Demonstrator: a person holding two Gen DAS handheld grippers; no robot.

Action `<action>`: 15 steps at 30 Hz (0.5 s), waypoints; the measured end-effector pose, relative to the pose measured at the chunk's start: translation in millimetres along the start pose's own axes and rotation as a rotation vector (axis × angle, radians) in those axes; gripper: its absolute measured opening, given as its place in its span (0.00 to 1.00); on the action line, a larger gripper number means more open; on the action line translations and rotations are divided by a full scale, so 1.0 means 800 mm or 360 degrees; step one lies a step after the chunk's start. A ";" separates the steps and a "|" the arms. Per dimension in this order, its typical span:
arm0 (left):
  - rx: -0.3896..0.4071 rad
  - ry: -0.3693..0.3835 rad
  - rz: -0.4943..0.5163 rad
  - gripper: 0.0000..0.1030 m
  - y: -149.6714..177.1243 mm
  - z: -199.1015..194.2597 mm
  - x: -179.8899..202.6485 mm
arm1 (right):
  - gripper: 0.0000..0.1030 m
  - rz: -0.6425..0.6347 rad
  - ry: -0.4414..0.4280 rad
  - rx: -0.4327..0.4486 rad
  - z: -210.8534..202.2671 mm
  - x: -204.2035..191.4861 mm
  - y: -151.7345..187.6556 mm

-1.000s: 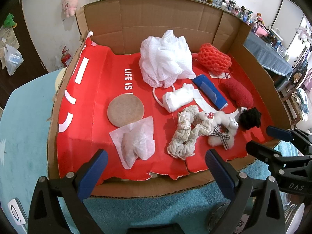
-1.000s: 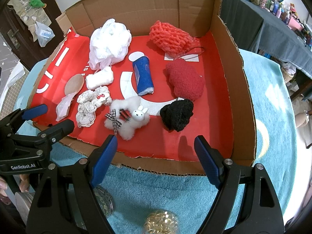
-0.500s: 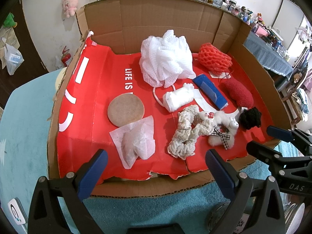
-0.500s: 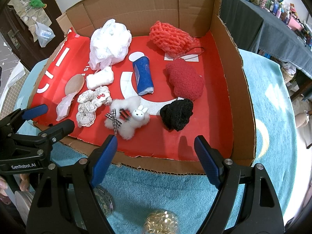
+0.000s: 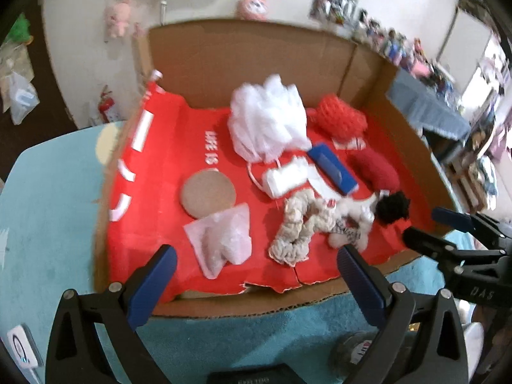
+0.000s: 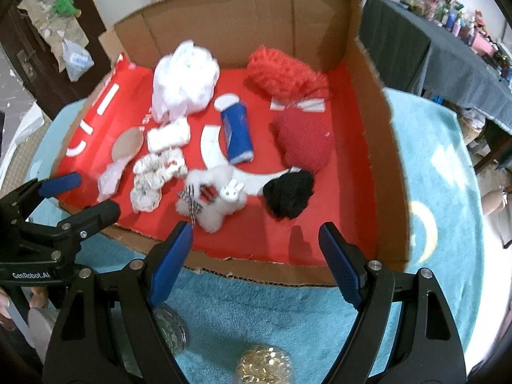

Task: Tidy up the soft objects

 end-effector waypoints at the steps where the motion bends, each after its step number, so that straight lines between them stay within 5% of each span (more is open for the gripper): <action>1: 0.0016 0.0015 -0.0008 0.99 0.000 -0.008 0.000 | 0.78 0.0006 0.0006 0.0033 -0.010 0.003 -0.003; 9: 0.0403 -0.0003 0.0072 1.00 0.012 -0.117 0.011 | 0.78 0.0037 0.0051 0.0316 -0.120 0.016 0.001; 15: 0.0659 0.0041 0.0149 1.00 0.068 -0.186 0.027 | 0.86 -0.0054 0.0154 0.0527 -0.188 -0.009 0.055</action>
Point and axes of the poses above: each gripper's, at about its wrist camera, not at the fingertips, and z roughly the way its jaws point, x to its right, y to its underside, the point moved 6 cm from there along z, roughly the way its jaws point, and after that the axes turned 7 degrees about -z, right-handed, at the moved point
